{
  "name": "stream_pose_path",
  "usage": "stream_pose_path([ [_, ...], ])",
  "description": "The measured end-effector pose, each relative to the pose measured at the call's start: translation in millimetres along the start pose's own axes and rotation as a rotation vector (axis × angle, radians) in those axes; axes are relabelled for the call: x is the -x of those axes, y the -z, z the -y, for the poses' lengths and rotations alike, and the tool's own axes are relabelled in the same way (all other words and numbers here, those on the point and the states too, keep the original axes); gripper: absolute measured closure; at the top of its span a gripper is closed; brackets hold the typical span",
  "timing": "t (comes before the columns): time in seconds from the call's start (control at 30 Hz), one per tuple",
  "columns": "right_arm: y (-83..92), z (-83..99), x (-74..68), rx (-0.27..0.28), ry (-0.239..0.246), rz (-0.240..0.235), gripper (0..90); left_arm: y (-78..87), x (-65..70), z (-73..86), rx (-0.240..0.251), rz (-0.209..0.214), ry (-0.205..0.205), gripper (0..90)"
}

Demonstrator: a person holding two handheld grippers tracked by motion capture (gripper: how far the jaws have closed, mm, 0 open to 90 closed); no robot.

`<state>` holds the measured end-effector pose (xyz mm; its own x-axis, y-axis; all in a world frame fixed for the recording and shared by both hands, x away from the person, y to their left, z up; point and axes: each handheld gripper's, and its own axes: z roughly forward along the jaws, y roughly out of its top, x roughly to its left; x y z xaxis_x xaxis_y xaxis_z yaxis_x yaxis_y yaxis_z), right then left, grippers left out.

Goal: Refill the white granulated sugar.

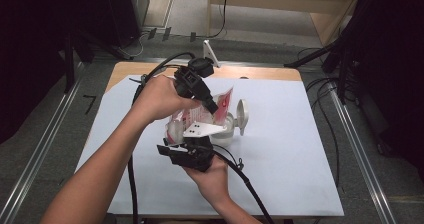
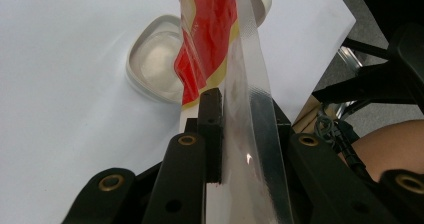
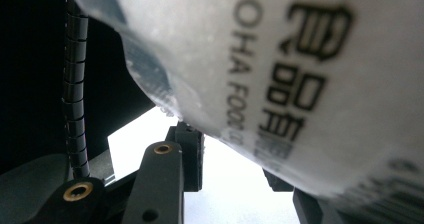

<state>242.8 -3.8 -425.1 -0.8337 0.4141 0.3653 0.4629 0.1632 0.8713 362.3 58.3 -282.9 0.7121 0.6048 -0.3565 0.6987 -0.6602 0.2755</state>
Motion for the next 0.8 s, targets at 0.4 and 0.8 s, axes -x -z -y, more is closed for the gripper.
stream_pose_path([
  [0.4,-1.0,1.3,1.6,-0.004,-0.006,0.0,66.7,-1.0,-1.1,0.4,0.001,-0.002,0.002,78.0],
  [0.8,-2.5,5.6,6.8,0.002,-0.058,-0.032,66.1,-3.1,-1.6,1.9,0.0,0.002,0.0,78.8],
])
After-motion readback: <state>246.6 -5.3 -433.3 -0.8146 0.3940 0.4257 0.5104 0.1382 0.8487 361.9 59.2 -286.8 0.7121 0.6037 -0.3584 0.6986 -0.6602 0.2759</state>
